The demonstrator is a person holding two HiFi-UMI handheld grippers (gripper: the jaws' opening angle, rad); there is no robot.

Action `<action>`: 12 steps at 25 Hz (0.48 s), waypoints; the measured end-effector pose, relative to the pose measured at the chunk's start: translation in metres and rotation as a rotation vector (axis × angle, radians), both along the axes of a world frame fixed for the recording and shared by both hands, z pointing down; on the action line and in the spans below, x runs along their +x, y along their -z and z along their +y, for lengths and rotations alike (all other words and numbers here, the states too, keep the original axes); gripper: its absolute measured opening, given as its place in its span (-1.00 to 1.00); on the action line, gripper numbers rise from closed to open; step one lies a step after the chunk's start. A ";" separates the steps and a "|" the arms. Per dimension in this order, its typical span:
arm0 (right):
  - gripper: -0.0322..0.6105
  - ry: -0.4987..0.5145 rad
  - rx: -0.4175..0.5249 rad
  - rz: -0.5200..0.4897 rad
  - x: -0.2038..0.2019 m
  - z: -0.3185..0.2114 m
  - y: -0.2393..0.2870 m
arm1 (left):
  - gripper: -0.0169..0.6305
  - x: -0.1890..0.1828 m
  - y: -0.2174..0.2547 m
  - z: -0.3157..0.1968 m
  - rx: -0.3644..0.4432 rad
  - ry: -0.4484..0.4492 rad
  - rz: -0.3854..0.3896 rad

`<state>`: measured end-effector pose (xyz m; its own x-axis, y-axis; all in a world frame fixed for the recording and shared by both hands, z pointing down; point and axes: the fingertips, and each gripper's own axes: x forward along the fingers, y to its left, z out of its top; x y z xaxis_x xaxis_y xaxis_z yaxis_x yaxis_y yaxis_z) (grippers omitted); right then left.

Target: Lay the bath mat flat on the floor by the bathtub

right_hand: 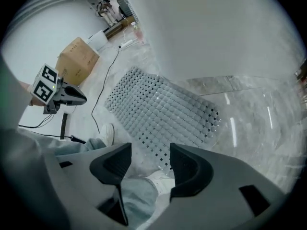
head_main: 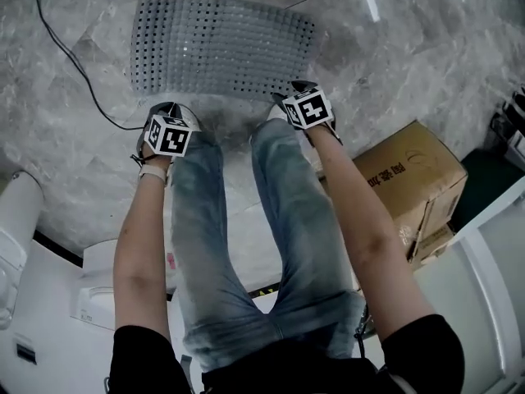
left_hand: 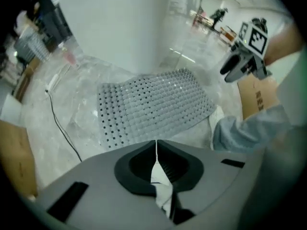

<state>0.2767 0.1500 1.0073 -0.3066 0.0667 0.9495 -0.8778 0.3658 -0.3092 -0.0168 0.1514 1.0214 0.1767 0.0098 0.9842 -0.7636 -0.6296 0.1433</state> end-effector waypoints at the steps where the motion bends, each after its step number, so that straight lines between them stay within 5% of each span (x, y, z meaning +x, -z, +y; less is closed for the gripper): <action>1: -0.05 0.015 0.003 -0.003 0.001 -0.001 0.007 | -0.87 0.008 0.011 0.000 -0.020 0.069 0.028; 7: -0.08 0.187 0.048 -0.090 -0.026 -0.030 0.042 | -0.89 0.029 0.064 -0.011 -0.009 0.386 0.070; 12: -0.08 0.281 0.086 -0.140 -0.059 -0.059 0.062 | -0.89 0.010 0.082 -0.019 0.055 0.504 0.053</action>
